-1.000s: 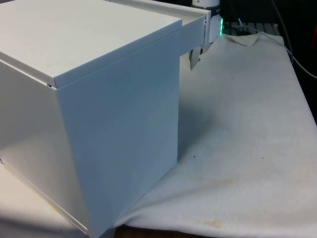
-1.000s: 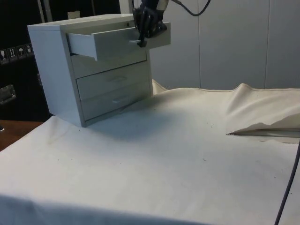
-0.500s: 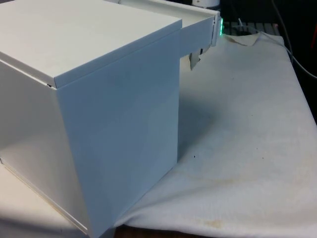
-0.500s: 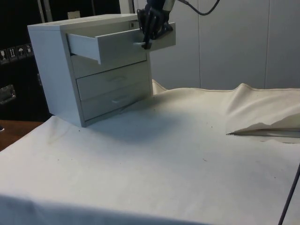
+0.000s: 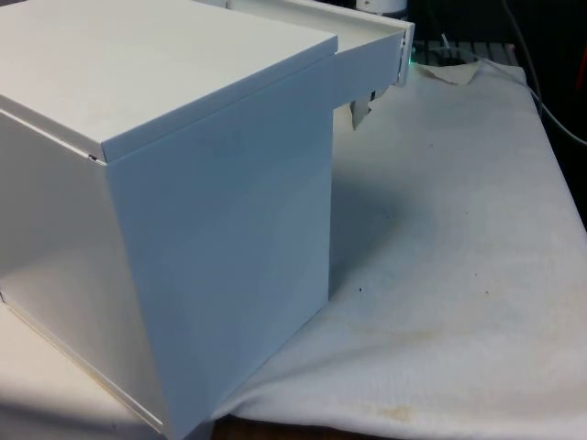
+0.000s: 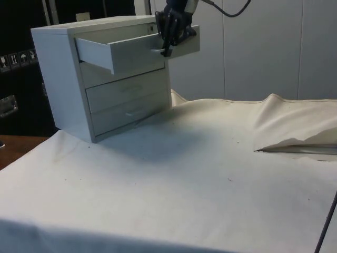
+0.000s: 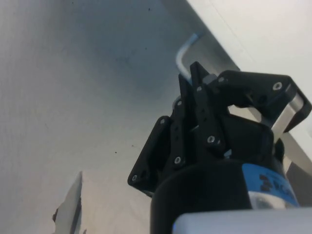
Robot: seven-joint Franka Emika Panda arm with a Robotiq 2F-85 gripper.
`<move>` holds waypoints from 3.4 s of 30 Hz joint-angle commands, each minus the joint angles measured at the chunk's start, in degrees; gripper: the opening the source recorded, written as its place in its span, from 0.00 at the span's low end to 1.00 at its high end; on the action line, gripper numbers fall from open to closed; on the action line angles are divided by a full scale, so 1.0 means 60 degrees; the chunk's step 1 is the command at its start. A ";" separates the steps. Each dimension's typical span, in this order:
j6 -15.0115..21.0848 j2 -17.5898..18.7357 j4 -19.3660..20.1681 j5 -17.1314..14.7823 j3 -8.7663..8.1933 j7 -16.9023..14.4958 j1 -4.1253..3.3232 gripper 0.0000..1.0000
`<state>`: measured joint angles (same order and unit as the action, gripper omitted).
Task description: Open the drawer, then close it.
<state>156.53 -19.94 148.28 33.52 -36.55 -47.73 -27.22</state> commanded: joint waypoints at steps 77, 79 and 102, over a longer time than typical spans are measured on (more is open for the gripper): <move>-0.0019 -0.0649 0.1222 0.2645 0.0487 0.1690 0.0315 1.00; -0.0124 -0.0716 0.1308 0.2454 0.0344 0.1547 0.0124 1.00; 0.0325 -0.0248 0.1184 0.3753 0.0458 0.2693 0.0277 0.03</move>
<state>157.85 -21.77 156.02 54.20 -34.38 -32.89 -26.53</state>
